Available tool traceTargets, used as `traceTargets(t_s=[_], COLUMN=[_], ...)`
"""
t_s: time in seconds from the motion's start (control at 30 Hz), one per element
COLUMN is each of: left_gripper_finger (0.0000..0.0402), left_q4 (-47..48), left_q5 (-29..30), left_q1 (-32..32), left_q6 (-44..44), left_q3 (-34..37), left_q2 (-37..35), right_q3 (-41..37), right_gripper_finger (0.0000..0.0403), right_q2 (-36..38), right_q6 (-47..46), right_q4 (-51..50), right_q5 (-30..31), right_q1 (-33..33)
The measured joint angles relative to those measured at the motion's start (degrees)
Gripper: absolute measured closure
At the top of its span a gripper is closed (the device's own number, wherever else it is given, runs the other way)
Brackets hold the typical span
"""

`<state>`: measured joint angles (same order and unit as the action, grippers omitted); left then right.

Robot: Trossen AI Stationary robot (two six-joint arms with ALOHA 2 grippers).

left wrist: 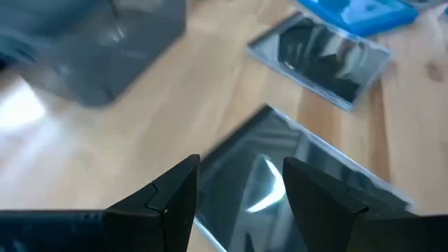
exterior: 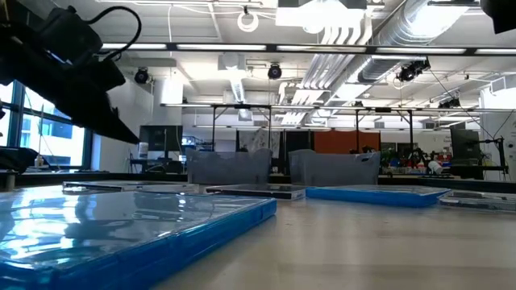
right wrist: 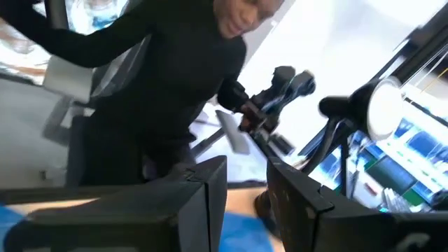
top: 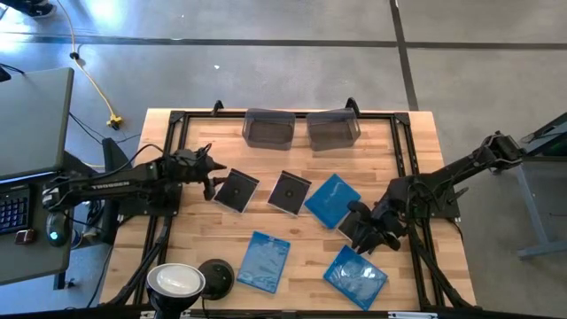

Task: Pick & place jewel cases by type
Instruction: Put the top left black cd case into the left black bin

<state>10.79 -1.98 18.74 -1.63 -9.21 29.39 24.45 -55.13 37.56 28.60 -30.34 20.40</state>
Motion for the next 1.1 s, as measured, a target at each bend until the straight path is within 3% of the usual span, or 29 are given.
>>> traceTargets(t_s=[0.2,0.27,0.43,0.57,0.77,0.83,0.97,1.1], left_gripper_finger=[0.02,0.02,0.02,0.02,0.02,0.02,0.02,0.02], left_q4=[3.59,3.62,2.69,2.69,6.06,8.82,12.21,12.09], left_q5=[-0.71,-0.7,-0.65,0.46,-1.99,-1.68,3.25,5.28], left_q1=[0.0,0.0,0.0,0.0,0.02,0.0,0.02,0.01], left_q6=[-2.75,-2.71,-2.83,-14.08,-30.07,-30.6,-30.71,-30.66], left_q3=[-0.02,-0.02,-0.02,-0.02,-0.02,-0.04,-0.04,-0.04], left_q2=[0.54,0.45,0.43,0.47,0.47,0.47,0.5,0.5], right_q3=[0.0,0.0,0.0,0.0,3.94,8.62,19.39,28.19], right_gripper_finger=[0.0306,0.0306,0.0306,0.0306,0.0306,0.0306,0.0306,0.0306], right_q2=[0.0,0.0,-0.71,-4.17,-14.62,-18.66,-28.99,-37.7], right_q6=[-1.91,-1.49,-2.38,-9.96,-11.12,-13.07,-25.98,-31.49], right_q4=[2.11,3.0,5.32,11.78,25.49,22.48,8.17,-4.91], right_q5=[0.27,2.81,24.06,39.72,45.84,48.03,53.11,53.87], right_q1=[0.0,0.0,-0.4,-2.12,-8.71,-11.62,-17.03,-20.1])
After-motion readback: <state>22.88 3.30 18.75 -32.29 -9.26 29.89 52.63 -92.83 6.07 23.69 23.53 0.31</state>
